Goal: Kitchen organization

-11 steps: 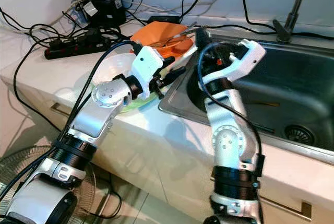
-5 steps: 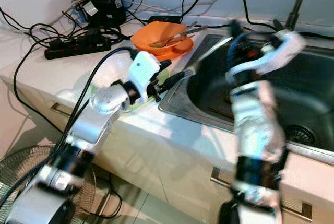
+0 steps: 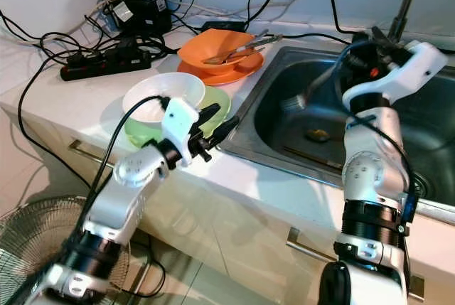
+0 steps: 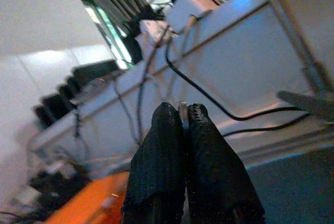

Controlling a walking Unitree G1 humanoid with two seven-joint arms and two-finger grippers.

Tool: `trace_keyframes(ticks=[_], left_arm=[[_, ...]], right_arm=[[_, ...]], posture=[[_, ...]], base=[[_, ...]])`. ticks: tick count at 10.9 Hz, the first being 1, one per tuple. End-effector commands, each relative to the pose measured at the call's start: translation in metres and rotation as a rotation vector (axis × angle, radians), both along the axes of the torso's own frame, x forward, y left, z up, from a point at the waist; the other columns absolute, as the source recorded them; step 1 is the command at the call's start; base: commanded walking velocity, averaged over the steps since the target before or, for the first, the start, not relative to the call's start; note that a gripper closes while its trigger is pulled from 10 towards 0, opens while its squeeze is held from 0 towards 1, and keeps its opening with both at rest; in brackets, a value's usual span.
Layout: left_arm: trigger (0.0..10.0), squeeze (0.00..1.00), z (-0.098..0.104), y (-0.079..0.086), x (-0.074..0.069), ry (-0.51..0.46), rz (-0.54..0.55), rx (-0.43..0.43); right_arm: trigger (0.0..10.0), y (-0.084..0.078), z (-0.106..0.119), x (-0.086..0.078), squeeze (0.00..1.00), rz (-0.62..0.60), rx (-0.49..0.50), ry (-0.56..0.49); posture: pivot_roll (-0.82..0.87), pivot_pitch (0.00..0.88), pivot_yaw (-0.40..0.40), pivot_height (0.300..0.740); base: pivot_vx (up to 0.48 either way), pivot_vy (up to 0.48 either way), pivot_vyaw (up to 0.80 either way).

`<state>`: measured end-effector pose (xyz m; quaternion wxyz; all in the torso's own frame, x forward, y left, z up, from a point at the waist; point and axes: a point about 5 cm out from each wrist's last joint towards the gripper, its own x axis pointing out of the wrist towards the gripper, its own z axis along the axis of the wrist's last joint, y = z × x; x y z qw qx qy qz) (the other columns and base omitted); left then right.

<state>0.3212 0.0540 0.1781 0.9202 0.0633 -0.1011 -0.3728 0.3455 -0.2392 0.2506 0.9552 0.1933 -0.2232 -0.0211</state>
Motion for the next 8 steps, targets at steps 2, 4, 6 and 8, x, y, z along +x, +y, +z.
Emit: trace_keyframes(ticks=[2, 4, 6, 8], left_arm=[[10.0, 0.0, 0.003, 0.006, 0.0, -0.018, 0.028, -0.014], [10.0, 0.0, -0.022, 0.014, -0.008, 0.047, 0.091, -0.052], [10.0, 0.0, -0.036, 0.028, -0.011, 0.062, 0.156, -0.076], [10.0, 0.0, -0.041, 0.033, -0.014, 0.056, 0.182, -0.097]], right_arm=[[10.0, 0.007, 0.009, 0.003, 0.0, 0.001, -0.029, -0.026], [10.0, 0.016, -0.012, 0.012, 0.0, -0.057, -0.235, 0.052], [10.0, 0.019, -0.028, 0.017, 0.0, -0.086, -0.307, 0.1], [10.0, 0.019, -0.034, 0.019, 0.0, -0.12, -0.343, 0.095]], posture=[[0.06, 0.042, 0.123, 0.74], [0.07, 0.04, 0.109, 0.74], [0.07, 0.039, 0.1, 0.74], [0.07, 0.036, 0.097, 0.74]], base=[[0.0, 0.0, 0.0], [0.0, 0.0, 0.0], [0.0, 0.0, 0.0], [0.0, 0.0, 0.0]])
